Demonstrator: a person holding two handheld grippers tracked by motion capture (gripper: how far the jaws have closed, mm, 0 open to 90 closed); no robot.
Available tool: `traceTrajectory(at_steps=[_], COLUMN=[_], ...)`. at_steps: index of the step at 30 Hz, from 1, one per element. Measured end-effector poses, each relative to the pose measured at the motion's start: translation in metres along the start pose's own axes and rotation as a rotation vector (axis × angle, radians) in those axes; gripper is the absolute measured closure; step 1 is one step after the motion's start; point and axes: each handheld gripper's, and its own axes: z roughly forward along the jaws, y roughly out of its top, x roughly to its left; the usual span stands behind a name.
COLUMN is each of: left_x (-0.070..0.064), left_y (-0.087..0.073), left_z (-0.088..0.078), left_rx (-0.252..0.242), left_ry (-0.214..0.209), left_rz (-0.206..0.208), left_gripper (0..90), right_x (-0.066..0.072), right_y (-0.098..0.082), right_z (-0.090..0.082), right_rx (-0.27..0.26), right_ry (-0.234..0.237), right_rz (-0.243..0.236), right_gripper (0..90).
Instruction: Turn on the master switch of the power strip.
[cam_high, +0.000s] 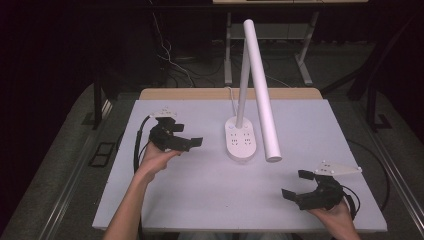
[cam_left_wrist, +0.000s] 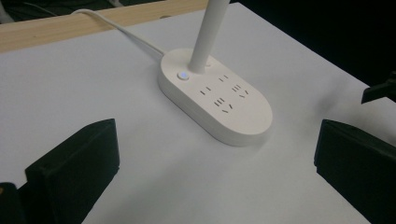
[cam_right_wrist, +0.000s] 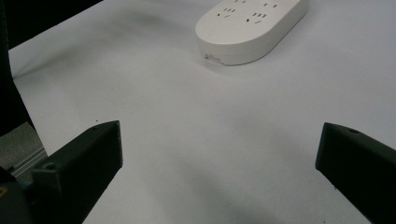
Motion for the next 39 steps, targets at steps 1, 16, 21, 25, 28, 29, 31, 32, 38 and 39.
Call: traceTrajectory(at_steps=[1, 16, 21, 25, 28, 29, 31, 32, 38, 39], left_x=[-0.002, -0.023, -0.028, -0.031, -0.034, -0.035, -0.037, -0.038, -0.037, -0.037], left_y=[-0.003, -0.045, -0.062, -0.076, -0.086, -0.089, -0.096, -0.099, -0.111, -0.112], left_z=[-0.002, -0.022, -0.028, -0.029, -0.031, -0.032, -0.033, -0.034, -0.035, -0.035], left_rx=[-0.004, -0.051, -0.068, -0.066, -0.067, -0.066, -0.061, -0.057, -0.046, -0.045], left_ry=[0.0, 0.007, 0.01, 0.013, 0.009, 0.01, 0.009, 0.008, 0.012, 0.011], left_rz=[0.004, 0.026, 0.028, 0.011, 0.005, 0.006, 0.0, -0.002, -0.015, -0.016], left_gripper=[0.0, 0.0, 0.0, 0.0, 0.0, 0.0, 0.0, 0.0, 0.0, 0.0], right_x=[0.0, 0.0, 0.0, -0.001, -0.001, -0.001, 0.0, 0.0, 0.0, 0.0], right_y=[0.0, 0.001, 0.001, 0.001, 0.001, 0.001, 0.001, 0.0, 0.0, 0.0], right_z=[0.0, 0.001, 0.001, 0.001, 0.001, 0.002, 0.002, 0.003, 0.005, 0.005], right_rx=[-0.001, -0.001, 0.001, 0.002, 0.001, 0.002, 0.006, 0.006, 0.015, 0.018], right_ry=[0.0, 0.0, 0.003, 0.001, 0.001, 0.0, 0.002, 0.003, 0.005, 0.007], right_rz=[0.002, -0.003, -0.001, 0.002, 0.002, -0.002, 0.001, 0.0, -0.003, 0.001], right_gripper=[0.0, 0.0, 0.0, 0.0, 0.0, 0.0, 0.0, 0.0, 0.0, 0.0])
